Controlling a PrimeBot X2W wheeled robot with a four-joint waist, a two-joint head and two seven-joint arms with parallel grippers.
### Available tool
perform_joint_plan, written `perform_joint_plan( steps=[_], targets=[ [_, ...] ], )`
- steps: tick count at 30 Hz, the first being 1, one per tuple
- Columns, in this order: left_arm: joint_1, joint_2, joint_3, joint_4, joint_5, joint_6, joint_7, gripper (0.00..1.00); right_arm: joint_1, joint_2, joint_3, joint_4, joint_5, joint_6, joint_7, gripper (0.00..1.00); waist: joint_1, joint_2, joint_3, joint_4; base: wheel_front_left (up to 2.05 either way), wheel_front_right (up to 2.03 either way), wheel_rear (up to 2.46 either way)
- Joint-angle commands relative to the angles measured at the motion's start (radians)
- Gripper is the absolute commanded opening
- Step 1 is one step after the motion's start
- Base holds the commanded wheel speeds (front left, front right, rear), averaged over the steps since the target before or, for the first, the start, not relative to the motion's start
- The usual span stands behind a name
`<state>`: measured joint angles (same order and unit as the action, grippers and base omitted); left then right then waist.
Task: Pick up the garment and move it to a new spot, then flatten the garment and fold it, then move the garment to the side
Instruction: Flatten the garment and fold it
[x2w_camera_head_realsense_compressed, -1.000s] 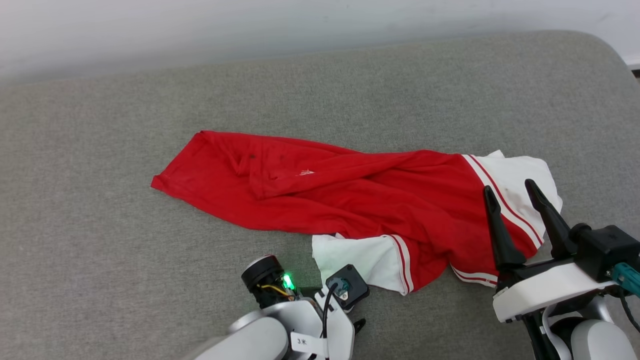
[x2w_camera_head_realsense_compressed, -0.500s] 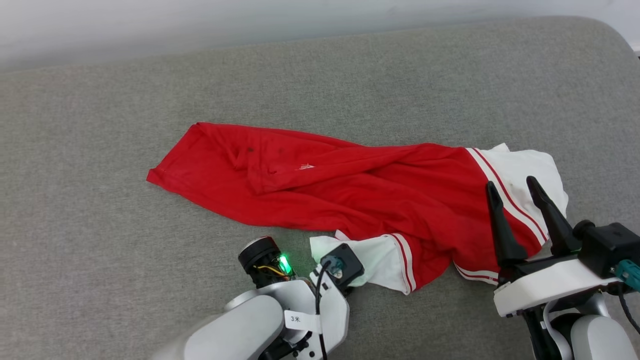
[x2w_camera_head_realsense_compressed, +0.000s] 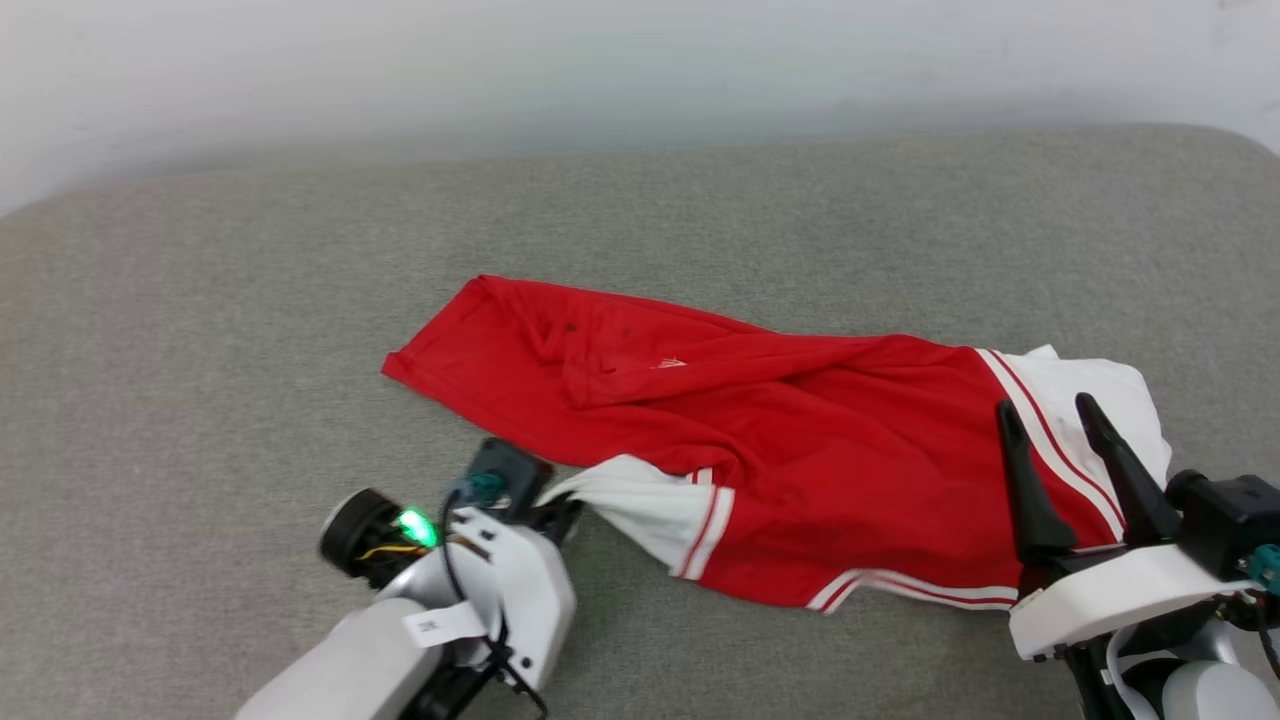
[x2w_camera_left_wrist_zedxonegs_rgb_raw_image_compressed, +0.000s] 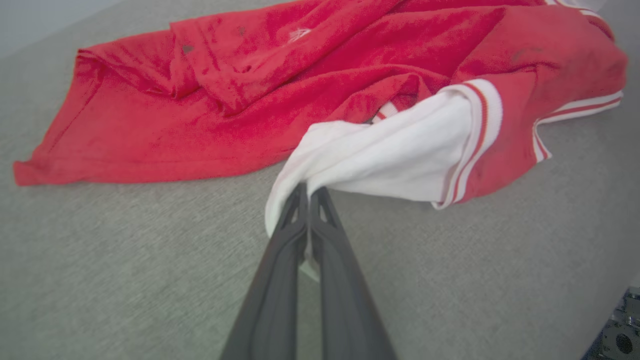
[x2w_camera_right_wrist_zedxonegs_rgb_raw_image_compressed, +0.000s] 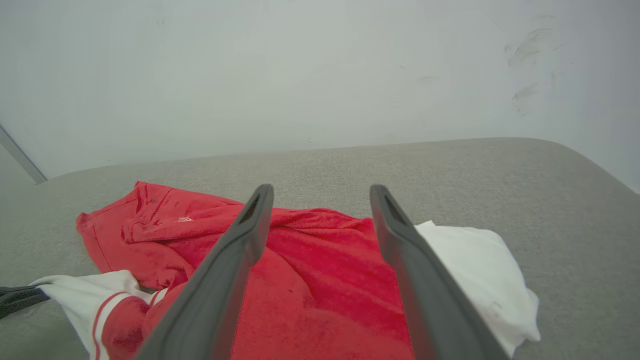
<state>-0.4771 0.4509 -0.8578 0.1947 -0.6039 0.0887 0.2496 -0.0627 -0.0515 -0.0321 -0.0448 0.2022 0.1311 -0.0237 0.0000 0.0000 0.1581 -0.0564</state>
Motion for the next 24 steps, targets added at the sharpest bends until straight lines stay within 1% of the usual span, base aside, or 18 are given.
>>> perform_joint_plan(
  steps=[1,9,12,15,20,21,22,23,24],
  targets=[
    [0.025,0.021,0.020,-0.015,-0.011,0.023,-0.010,0.00,0.016,0.002,-0.009,-0.007,0.001,-0.001,0.005,1.00,0.0000,0.0000,-0.017,0.019,0.00,0.00,0.00],
    [0.179,0.133,0.184,-0.071,-0.117,0.168,-0.070,0.00,0.045,0.002,-0.024,-0.033,-0.001,-0.001,0.024,1.00,0.0000,0.0000,-0.034,0.047,0.00,0.00,0.00],
    [0.239,0.155,0.234,-0.060,-0.158,0.204,-0.094,0.00,0.054,0.002,-0.031,-0.037,0.002,-0.001,0.031,1.00,0.0000,0.0000,-0.041,0.052,0.00,0.00,0.00],
    [0.291,0.159,0.266,-0.046,-0.198,0.222,-0.113,0.00,0.070,0.002,-0.037,-0.040,0.007,-0.001,0.040,1.00,0.0000,0.0000,-0.051,0.053,0.00,0.00,0.00],
    [0.339,0.136,0.273,-0.027,-0.230,0.208,-0.145,0.00,0.089,0.002,-0.049,-0.043,0.011,-0.001,0.051,1.00,0.0000,0.0000,-0.070,0.050,0.00,0.00,0.00],
    [0.343,0.129,0.270,-0.024,-0.228,0.213,-0.151,0.38,0.092,0.002,-0.052,-0.043,0.012,-0.001,0.054,1.00,0.0000,0.0000,-0.074,0.050,0.00,0.00,0.00],
    [0.344,0.123,0.271,-0.025,-0.222,0.219,-0.163,0.74,0.094,0.002,-0.057,-0.044,0.003,-0.001,0.057,1.00,0.0000,0.0000,-0.078,0.049,0.00,0.00,0.00],
    [0.343,0.118,0.272,-0.027,-0.217,0.223,-0.175,1.00,0.097,0.002,-0.063,-0.044,0.007,-0.001,0.060,1.00,0.0000,0.0000,-0.081,0.049,0.00,0.00,0.00],
    [0.340,0.113,0.274,-0.031,-0.212,0.228,-0.191,1.00,0.102,0.002,-0.068,-0.042,0.010,-0.001,0.066,1.00,0.0000,0.0000,-0.086,0.049,0.00,0.00,0.00]
  ],
)
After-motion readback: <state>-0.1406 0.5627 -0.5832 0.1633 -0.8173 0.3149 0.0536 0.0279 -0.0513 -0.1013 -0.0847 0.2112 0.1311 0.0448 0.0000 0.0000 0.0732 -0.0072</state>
